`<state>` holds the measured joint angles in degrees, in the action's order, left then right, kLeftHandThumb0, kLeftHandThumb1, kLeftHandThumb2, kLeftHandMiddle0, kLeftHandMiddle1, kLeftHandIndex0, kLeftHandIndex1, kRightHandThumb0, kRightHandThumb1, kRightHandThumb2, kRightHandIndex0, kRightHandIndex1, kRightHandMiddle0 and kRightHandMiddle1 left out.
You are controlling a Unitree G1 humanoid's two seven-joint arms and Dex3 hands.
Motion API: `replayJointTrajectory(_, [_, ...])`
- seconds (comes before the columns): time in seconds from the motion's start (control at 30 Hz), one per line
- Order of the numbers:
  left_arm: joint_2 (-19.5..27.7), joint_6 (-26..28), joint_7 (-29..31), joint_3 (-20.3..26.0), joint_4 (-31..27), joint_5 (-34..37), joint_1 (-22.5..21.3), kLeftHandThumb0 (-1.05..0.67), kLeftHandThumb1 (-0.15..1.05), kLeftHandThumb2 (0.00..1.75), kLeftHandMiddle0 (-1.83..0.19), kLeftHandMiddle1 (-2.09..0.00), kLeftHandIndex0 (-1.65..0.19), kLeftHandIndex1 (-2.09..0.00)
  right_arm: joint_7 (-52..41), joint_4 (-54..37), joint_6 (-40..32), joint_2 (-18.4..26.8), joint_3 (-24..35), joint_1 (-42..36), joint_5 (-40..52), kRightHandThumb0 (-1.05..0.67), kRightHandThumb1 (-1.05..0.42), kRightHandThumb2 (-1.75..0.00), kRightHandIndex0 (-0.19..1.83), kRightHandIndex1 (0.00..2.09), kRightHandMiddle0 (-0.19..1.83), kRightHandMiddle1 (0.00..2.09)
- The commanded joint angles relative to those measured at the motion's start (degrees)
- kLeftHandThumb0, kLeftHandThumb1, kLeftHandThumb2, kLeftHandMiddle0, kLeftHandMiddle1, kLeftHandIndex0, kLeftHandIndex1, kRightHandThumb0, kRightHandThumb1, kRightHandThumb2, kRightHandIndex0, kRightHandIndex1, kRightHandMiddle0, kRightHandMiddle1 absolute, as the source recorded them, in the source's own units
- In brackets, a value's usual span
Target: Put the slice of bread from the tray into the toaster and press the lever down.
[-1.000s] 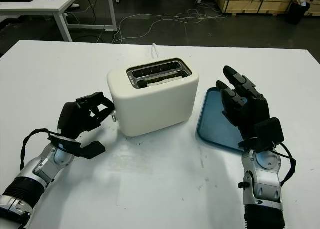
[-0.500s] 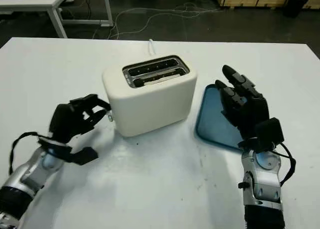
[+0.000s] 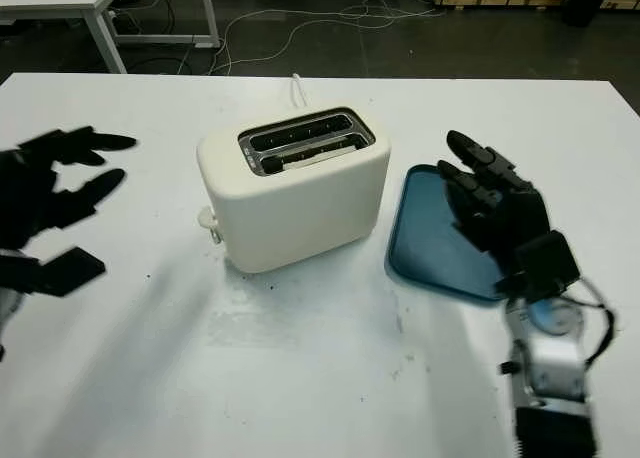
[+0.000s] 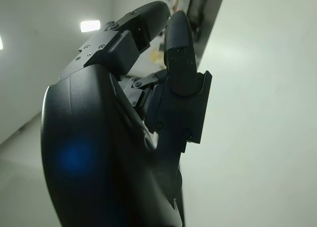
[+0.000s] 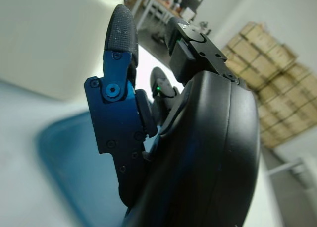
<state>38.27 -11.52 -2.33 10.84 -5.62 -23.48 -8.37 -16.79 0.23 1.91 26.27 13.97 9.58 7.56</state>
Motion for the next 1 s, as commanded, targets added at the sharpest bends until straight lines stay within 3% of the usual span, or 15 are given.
replayJointTrajectory(0.0, [2.62,1.24,2.41,0.55,1.13,-0.77,-2.03,-0.59,0.92,0.16,-0.74,-0.77,-0.86,-0.21,-1.97,0.01,-1.75,4.91,-0.13,1.86,-2.66,-0.73,-0.92,-0.46,0.54,0.02,0.51,0.01])
replayJointTrajectory(0.13, [5.89,3.52,8.81,-1.4,3.39,-1.18,-4.45,-0.63,0.92,0.13,-0.76,-0.75,-0.89,-0.17,-5.85,1.92,-3.81,11.37,-1.32,4.92,-5.85,-0.73,-0.92,-0.47,0.56,0.02,0.53,0.01])
replayJointTrajectory(0.33, [7.65,1.4,13.6,-5.77,7.86,-2.18,-9.19,-0.67,0.92,0.08,-0.78,-0.8,-0.94,-0.14,-8.85,5.04,-5.41,14.43,-4.26,9.75,-8.51,-0.76,-0.92,-0.45,0.62,0.03,0.53,0.0])
replayJointTrajectory(0.6, [5.44,1.86,14.16,-8.65,6.92,-2.97,-11.87,-0.66,0.92,0.14,-0.65,-1.05,-0.94,-0.1,-10.71,7.71,-3.98,14.62,-7.0,13.36,-10.64,-0.77,-0.92,-0.45,0.54,0.0,0.51,0.0])
replayJointTrajectory(0.97, [1.91,0.79,10.74,-8.25,6.19,-2.88,-10.78,-0.63,0.92,0.23,-0.6,-1.11,-0.98,-0.13,-10.31,4.02,-4.84,12.76,-6.86,10.93,-9.94,-0.8,-0.92,-0.48,0.48,0.0,0.45,0.0])
